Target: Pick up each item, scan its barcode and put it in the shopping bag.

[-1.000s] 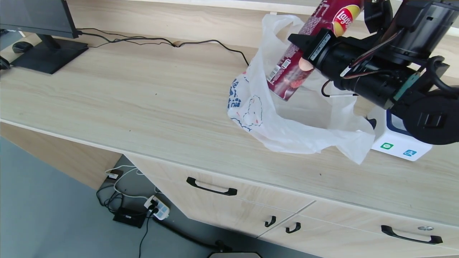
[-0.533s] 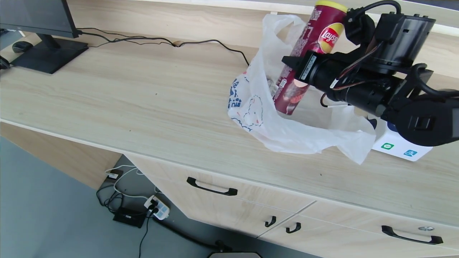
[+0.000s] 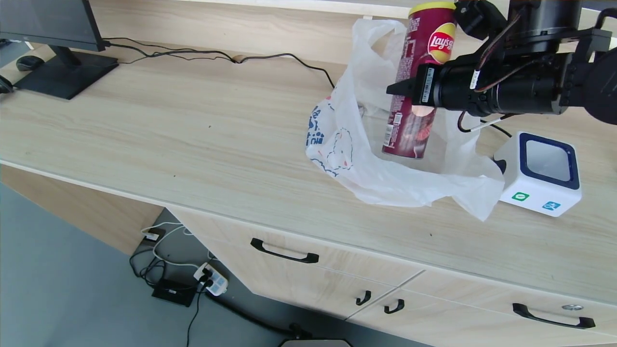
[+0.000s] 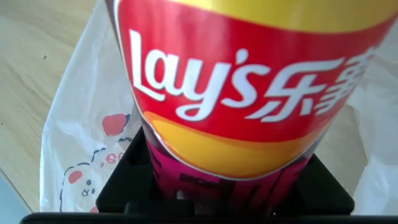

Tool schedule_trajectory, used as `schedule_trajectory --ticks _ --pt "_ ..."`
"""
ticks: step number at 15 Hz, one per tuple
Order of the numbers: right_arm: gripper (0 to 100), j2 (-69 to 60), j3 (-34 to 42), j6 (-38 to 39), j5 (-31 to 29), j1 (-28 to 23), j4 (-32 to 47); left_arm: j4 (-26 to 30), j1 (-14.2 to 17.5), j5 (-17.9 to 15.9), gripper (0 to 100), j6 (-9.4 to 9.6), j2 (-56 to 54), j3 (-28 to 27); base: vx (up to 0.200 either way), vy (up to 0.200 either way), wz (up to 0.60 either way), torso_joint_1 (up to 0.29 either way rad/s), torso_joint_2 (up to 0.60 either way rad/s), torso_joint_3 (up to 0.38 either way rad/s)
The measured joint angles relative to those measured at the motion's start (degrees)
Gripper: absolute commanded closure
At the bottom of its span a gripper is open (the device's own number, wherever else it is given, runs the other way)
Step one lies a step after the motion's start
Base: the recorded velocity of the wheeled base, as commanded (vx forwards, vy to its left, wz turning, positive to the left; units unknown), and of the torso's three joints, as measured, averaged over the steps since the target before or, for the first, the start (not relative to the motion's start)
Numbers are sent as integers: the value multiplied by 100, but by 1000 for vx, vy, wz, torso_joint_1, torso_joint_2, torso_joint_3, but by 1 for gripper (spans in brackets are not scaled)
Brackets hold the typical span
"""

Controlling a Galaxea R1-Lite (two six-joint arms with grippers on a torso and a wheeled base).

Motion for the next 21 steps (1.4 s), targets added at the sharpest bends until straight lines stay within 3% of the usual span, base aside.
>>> schedule_trajectory --ticks 7,11,21 --pt "100 363 -764 -396 -6 -39 1129 1 -4 -2 0 2 0 0 0 0 0 0 0 0" --pt "100 569 -1296 -794 -88 -35 2211 6 0 -2 0 0 0 0 0 0 0 0 0 0" --pt "100 1223 -1574 -997 -144 -78 2967 12 0 0 0 10 0 0 0 0 0 0 0 0"
